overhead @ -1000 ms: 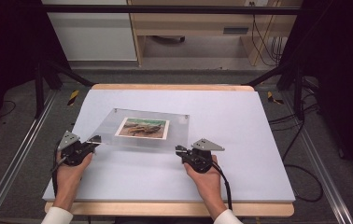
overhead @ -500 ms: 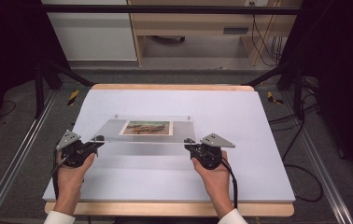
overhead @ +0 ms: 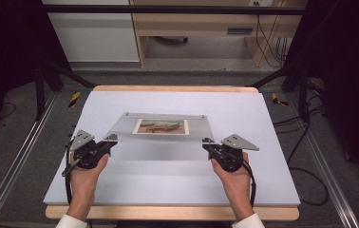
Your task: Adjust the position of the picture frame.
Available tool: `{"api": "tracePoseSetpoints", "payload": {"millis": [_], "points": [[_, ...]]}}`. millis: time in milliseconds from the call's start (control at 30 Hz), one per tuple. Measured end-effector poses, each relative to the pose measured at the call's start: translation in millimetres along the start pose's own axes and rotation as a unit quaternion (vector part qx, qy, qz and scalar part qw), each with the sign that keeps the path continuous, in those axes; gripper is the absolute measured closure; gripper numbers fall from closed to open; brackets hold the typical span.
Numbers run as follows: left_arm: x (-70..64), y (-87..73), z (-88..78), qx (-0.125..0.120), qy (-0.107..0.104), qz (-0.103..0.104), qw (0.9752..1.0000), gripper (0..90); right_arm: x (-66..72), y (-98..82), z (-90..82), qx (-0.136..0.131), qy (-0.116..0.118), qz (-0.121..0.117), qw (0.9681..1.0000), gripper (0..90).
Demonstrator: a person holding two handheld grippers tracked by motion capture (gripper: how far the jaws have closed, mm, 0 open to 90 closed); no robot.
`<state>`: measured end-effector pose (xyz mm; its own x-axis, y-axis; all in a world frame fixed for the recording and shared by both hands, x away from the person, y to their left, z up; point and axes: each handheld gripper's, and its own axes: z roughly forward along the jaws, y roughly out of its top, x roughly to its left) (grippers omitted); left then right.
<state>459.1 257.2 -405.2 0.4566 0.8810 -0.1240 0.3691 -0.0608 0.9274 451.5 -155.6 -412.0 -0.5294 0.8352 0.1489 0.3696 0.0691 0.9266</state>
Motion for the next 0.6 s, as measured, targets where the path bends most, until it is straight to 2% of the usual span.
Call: {"api": "tracePoseSetpoints", "payload": {"millis": [267, 400, 600], "points": [[-28.4, 10.0, 17.7, -0.017, -0.011, 0.016, 0.9997, 83.9, -23.4, 2.5, -21.1, -0.009, -0.026, -0.001, 0.9996, 83.3], [-37.1, 8.3, 22.6, -0.018, -0.019, 0.017, 0.9995, 83.8, -32.2, 0.7, -29.8, -0.014, -0.035, -0.001, 0.9993, 83.3], [-42.6, 2.7, 22.2, -0.031, -0.021, 0.015, 0.9992, 83.8, -36.5, 0.1, -32.5, -0.017, -0.040, -0.004, 0.9991, 83.5]]}}
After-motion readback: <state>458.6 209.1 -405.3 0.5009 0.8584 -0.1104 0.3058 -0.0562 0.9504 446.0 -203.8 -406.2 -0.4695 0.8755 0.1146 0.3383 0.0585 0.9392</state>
